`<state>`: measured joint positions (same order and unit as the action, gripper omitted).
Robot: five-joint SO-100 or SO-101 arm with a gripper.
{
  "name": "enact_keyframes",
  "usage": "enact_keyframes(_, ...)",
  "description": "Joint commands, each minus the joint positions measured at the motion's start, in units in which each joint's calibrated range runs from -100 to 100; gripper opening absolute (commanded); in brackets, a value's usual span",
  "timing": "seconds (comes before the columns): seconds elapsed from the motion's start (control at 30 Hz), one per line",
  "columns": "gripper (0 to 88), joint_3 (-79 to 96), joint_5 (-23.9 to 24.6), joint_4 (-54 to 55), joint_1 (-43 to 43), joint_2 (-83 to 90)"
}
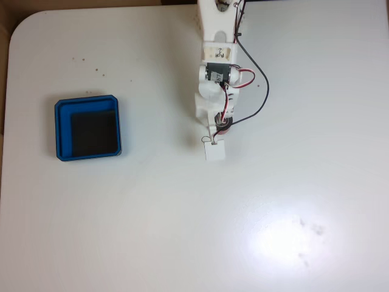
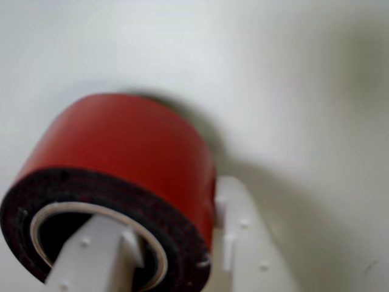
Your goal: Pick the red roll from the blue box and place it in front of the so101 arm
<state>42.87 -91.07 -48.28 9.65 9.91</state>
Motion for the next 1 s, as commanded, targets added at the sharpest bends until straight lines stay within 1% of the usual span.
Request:
enact_keyframes(0.0,0.8,0.3,0.1,1.7,0.0,3.0)
enact_keyframes(0.3,1.1,0.3,0.3,1.8,0.4,7.1)
enact_keyframes(0.53,1.6,0.5,-0.3,1.8,0.4,7.1)
enact_keyframes(0.73,7.3,0.7,-0.4,1.7,0.5,6.9)
enact_keyframes(0.97,7.8,0.7,-0.1,1.7,0.7,7.2)
